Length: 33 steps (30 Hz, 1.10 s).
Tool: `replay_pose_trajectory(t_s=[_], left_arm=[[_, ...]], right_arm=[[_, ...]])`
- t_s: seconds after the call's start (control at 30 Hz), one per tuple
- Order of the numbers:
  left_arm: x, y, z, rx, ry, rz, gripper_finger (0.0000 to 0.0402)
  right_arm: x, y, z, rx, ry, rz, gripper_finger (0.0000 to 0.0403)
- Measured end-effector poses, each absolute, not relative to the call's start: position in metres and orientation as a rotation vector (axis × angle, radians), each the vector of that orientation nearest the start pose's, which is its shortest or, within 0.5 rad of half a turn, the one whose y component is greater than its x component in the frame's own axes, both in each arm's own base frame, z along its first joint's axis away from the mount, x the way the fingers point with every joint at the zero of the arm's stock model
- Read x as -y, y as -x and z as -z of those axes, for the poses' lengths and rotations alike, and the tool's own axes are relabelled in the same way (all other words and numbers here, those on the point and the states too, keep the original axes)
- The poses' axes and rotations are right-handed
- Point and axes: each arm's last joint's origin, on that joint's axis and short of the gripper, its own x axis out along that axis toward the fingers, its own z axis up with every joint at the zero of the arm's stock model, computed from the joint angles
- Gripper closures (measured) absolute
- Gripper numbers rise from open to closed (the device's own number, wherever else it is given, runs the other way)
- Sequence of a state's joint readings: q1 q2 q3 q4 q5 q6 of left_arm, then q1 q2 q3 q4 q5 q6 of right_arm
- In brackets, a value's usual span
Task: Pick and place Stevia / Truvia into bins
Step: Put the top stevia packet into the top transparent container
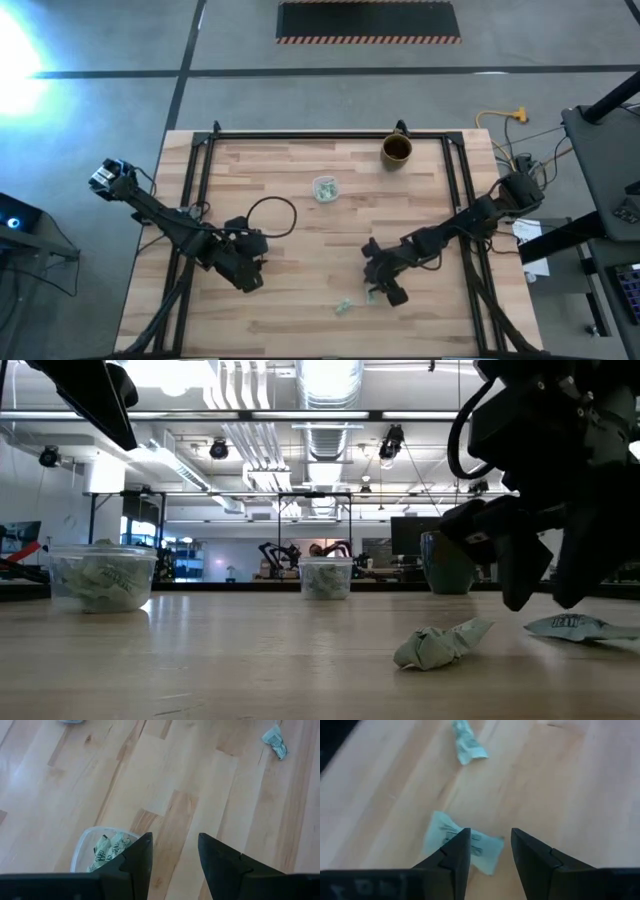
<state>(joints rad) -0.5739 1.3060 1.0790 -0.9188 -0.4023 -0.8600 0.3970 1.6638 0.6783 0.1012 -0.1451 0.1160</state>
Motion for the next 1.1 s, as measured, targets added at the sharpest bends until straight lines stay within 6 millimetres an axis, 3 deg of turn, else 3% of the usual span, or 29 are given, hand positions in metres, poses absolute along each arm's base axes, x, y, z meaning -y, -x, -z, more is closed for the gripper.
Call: replay_pose_trajectory(t_s=[0.3,0.7,1.1], left_arm=[[0.122,-0.209,-0.276,-0.974,0.245,-0.281,0.026],[0.122,-0.209,-0.276,-0.976,0.244,-0.282,0.026],[0.122,-0.209,-0.276,-0.975,0.245,-0.281,0.026]], right_arm=[[-0.12,-0.265,-0.121,-0.919,-0.019,-0.53,0.0264],[-0.125,-0.265,-0.104,-0.966,0.002,-0.495,0.028],[-0.124,-0.267,-0.106,-0.957,0.022,-0.416,0.0363]])
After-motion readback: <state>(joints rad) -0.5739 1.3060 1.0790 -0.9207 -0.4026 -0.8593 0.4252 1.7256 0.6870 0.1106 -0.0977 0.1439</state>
